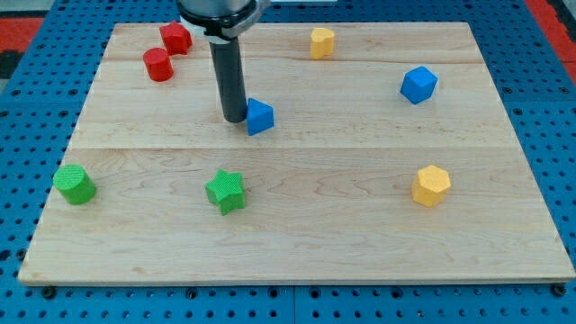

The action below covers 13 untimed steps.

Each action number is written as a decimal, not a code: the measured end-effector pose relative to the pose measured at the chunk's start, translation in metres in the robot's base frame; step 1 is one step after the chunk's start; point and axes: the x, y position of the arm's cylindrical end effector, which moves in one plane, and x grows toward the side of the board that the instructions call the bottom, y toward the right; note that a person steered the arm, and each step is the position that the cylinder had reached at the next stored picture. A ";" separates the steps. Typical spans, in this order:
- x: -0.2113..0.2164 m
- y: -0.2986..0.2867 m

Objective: Move the blue triangle to the top right of the board

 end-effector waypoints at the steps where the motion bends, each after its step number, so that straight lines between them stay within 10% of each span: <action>1: 0.004 0.015; 3: 0.024 0.063; 7: -0.086 0.191; 11: -0.097 0.104; 13: -0.103 0.175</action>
